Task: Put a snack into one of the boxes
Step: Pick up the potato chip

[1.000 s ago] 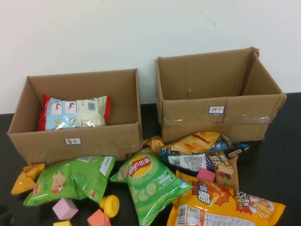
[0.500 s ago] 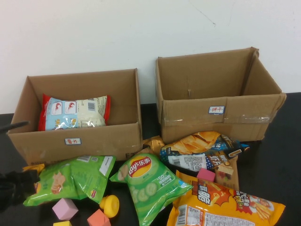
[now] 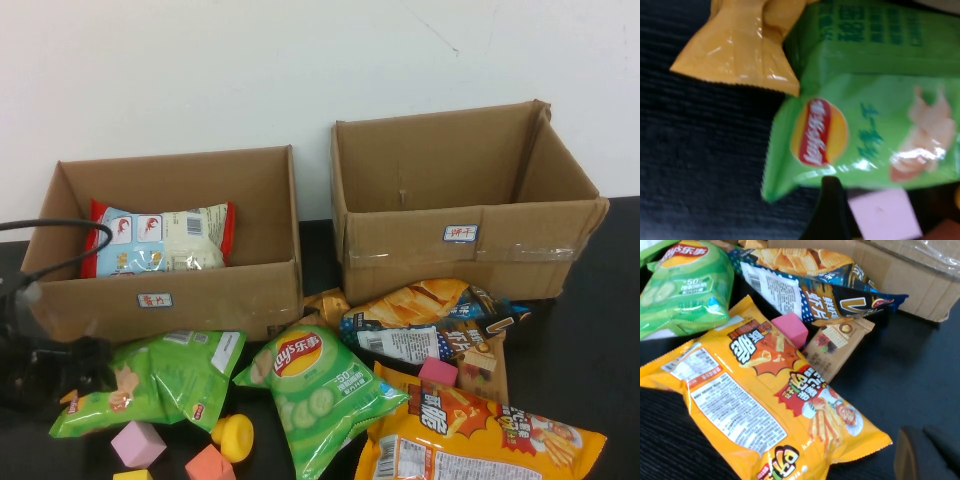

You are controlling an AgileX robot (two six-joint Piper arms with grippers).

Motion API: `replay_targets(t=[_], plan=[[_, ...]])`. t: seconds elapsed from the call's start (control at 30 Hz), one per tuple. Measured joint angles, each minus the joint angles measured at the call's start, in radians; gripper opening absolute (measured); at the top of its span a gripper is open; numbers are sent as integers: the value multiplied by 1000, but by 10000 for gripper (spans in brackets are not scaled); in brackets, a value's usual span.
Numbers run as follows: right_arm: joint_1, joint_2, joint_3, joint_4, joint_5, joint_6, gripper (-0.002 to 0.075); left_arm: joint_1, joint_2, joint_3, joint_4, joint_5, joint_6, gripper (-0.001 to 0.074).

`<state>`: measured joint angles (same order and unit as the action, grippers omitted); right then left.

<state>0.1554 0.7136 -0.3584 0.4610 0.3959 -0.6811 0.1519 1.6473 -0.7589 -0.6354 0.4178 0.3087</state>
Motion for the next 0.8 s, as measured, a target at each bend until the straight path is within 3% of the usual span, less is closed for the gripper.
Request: replay_targets(t=[0.47, 0.8], plan=[[0, 0, 0, 0, 0, -48, -1, 0, 196, -42, -2, -188, 58, 536], [0, 0, 0, 0, -8, -49, -1, 0, 283, -101, -189, -61, 209, 536]])
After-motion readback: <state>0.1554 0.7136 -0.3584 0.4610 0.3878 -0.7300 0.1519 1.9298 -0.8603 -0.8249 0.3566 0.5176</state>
